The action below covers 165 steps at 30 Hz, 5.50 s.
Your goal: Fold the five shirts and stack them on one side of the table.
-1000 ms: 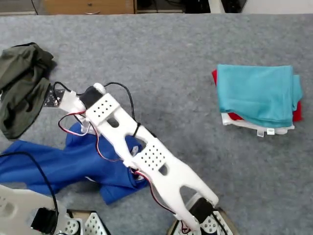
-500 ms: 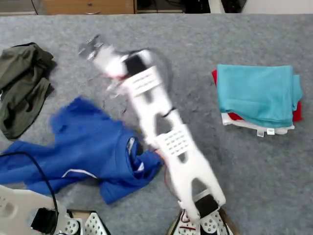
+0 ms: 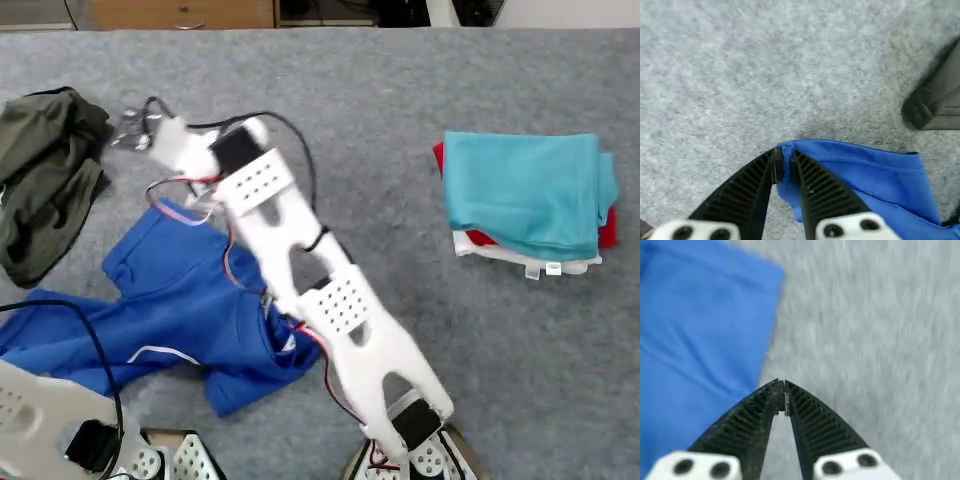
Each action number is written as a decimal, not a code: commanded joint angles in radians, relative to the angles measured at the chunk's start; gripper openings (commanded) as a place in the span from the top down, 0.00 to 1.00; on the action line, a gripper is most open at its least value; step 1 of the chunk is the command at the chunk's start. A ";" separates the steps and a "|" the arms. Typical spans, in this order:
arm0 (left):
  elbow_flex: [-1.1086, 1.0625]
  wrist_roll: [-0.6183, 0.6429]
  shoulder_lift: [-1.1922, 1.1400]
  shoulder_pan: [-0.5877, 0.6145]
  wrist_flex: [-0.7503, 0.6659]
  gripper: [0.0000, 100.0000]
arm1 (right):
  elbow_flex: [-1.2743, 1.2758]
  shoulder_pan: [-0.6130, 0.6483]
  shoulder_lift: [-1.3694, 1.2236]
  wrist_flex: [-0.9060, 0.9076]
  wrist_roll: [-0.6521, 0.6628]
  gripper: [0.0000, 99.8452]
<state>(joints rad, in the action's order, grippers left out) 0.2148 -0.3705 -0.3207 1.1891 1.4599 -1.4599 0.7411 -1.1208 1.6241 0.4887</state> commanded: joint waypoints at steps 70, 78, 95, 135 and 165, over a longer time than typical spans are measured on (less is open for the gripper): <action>0.224 -0.318 0.067 -0.278 0.296 0.98 | 0.641 -0.056 0.375 -0.021 -0.170 0.69; 0.222 -0.284 0.065 -0.255 0.296 0.98 | 0.076 -0.047 -0.045 0.098 -0.232 0.69; 0.222 -0.284 0.065 -0.253 0.296 0.98 | -0.012 -0.053 -0.171 0.127 -0.249 0.83; 0.698 0.419 0.608 -0.701 0.298 0.98 | -0.145 -0.346 1.055 0.157 -0.144 1.00; 0.075 0.420 1.488 -0.736 0.292 0.98 | 0.338 -0.438 1.471 -0.523 -0.041 1.00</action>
<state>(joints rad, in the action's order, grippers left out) 0.2992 0.0529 1.1109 0.4526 1.7484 -1.1239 0.2654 0.3337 1.1270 0.4335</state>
